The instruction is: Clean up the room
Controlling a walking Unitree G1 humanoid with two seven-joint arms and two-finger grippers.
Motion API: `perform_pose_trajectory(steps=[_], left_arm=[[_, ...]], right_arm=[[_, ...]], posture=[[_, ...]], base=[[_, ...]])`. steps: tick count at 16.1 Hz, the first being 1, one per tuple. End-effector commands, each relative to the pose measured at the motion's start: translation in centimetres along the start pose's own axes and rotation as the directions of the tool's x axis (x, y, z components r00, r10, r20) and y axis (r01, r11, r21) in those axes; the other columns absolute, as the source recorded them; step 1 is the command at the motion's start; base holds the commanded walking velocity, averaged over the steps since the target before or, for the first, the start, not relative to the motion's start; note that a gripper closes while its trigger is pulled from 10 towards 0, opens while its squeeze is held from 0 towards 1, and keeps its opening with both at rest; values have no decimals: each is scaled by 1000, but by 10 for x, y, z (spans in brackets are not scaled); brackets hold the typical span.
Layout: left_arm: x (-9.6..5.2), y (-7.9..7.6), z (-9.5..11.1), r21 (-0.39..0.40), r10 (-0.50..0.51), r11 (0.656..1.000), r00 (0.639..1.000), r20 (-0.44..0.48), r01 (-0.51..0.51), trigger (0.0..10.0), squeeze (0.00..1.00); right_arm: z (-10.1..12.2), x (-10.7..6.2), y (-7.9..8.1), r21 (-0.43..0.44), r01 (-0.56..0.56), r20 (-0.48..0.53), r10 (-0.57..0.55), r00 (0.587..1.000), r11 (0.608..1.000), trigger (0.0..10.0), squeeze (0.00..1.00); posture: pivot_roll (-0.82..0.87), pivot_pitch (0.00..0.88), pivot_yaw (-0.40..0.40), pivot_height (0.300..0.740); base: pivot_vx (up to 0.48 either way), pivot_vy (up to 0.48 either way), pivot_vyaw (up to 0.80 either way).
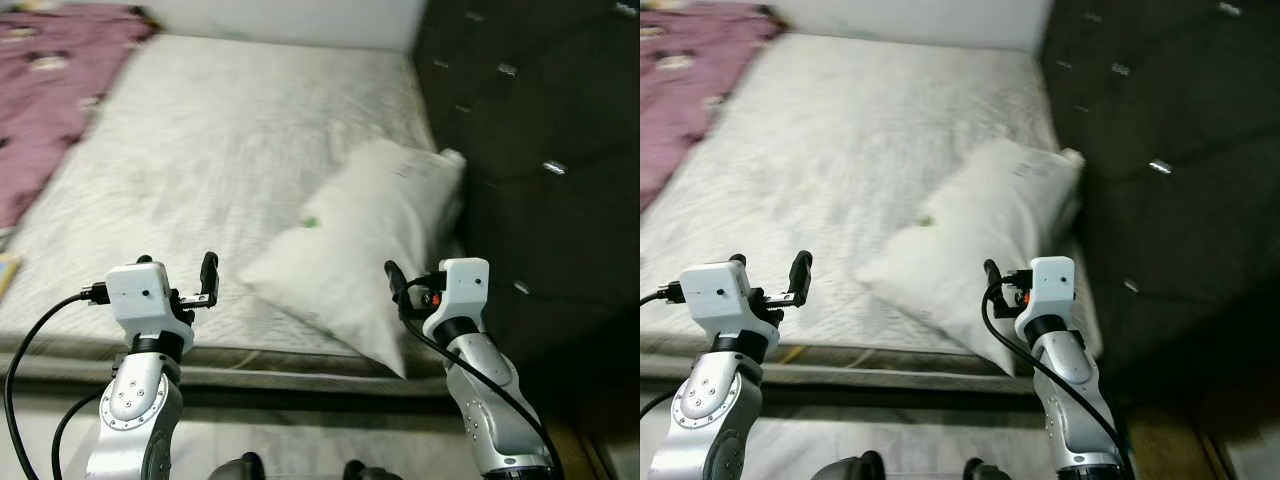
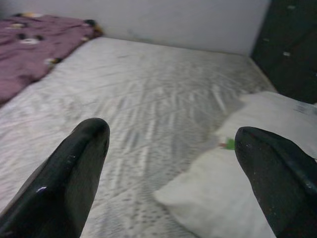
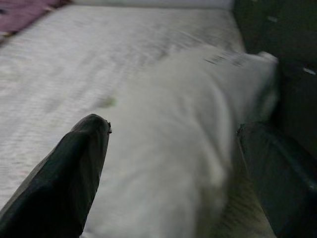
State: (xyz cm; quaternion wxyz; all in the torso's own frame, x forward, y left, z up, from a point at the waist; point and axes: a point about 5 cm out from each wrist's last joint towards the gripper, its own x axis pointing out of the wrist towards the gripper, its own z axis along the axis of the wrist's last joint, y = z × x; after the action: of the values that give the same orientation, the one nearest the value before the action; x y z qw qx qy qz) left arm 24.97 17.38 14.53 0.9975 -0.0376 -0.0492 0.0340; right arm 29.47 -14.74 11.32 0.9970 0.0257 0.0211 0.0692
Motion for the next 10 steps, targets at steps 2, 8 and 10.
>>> perform_pose_trajectory(steps=[2,8,10], left_arm=[[-3,4,4,-8,12,1000,1000,25,-12,10000,0],[-8,8,5,3,63,998,998,19,-63,10000,0],[-7,9,2,42,63,997,998,-7,-62,10000,0]], right_arm=[[1,-4,-5,7,23,-3,-23,1000,1000,10000,0],[4,-5,-4,38,20,24,-21,999,999,10000,0],[5,-5,-2,42,12,26,-13,1000,999,10000,0]], posture=[[63,200,-36,740],[66,204,-35,740],[68,216,-35,740]], base=[[0,0,-800],[0,0,-133],[0,0,0]])
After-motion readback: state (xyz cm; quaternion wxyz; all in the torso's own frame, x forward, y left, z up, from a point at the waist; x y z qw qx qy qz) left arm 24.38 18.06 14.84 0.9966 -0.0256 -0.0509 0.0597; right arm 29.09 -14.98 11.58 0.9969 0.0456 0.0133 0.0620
